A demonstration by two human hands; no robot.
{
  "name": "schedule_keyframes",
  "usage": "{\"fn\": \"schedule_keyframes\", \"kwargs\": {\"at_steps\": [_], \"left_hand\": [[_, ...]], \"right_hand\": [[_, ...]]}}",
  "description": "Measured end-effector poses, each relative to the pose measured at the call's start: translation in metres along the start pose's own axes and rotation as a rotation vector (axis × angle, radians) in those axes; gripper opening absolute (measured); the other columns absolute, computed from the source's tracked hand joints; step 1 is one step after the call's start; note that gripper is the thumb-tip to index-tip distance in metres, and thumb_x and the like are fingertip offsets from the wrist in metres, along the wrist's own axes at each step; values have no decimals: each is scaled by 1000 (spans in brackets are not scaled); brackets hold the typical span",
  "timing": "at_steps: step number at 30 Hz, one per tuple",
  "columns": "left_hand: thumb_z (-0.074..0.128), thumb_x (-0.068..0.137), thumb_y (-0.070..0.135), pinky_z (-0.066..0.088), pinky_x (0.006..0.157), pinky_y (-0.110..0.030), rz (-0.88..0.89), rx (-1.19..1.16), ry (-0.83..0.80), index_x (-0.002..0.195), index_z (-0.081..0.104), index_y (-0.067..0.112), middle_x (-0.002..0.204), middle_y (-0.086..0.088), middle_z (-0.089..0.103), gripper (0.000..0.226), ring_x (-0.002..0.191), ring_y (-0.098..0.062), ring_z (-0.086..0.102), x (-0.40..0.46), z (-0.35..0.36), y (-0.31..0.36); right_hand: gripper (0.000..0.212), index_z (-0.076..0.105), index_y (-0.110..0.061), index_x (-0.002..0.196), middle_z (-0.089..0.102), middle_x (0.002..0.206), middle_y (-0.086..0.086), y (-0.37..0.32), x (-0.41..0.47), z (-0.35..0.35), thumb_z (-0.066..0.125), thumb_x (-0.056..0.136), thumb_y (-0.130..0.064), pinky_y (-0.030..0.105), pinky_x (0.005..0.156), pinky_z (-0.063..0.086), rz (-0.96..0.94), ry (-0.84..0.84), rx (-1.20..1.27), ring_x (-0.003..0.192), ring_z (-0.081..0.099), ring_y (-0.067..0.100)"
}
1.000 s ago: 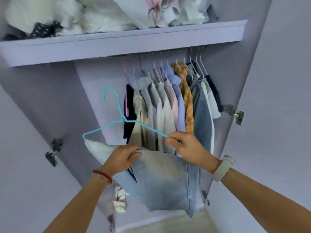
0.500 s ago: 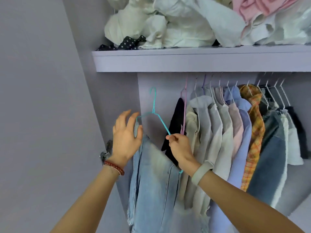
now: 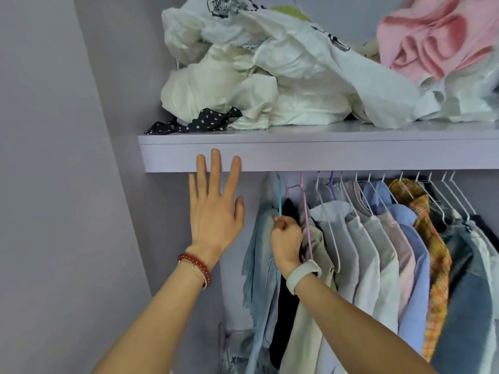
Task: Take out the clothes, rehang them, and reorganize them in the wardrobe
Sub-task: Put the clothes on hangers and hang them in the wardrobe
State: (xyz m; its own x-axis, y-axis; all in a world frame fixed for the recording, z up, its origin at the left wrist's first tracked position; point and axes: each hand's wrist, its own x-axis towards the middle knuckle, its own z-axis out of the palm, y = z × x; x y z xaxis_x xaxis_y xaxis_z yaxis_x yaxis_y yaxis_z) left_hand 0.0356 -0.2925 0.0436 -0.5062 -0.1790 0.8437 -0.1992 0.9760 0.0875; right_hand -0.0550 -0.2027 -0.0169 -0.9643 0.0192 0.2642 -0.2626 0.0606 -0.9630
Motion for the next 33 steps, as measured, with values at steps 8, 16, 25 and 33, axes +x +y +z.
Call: {"fn": "schedule_keyframes", "kwargs": {"at_steps": [8,16,25,33], "left_hand": [[59,82,18,12,109,-61,2,-17,82,145,14,22,150,-9,-2,78,138,-32,-4,4,13,-6],[50,83,19,7,112,-56,-87,-197,70,145,23,19,152,-7,-3,68,140,-26,-8,-25,24,12],[51,82,20,11,106,-64,72,-318,-203,131,50,12,144,-20,36,49,136,-40,25,-77,51,93],[59,81,18,30,99,-62,425,-496,-533,121,59,11,135,-17,49,41,127,-37,43,-186,45,267]], "right_hand": [[25,59,5,103,63,104,25,37,4,16,39,93,-7,29,69,35,92,7,-135,97,57,39],[46,34,-6,138,53,122,17,41,-10,-20,38,92,-4,38,92,45,-96,-224,-334,107,55,32],[39,54,4,120,54,124,22,45,-44,-180,49,82,-3,39,105,35,-553,-16,-689,117,49,37],[46,34,-13,140,29,149,8,120,-162,-398,40,95,-21,44,114,8,-22,153,-1138,141,16,27]]}}
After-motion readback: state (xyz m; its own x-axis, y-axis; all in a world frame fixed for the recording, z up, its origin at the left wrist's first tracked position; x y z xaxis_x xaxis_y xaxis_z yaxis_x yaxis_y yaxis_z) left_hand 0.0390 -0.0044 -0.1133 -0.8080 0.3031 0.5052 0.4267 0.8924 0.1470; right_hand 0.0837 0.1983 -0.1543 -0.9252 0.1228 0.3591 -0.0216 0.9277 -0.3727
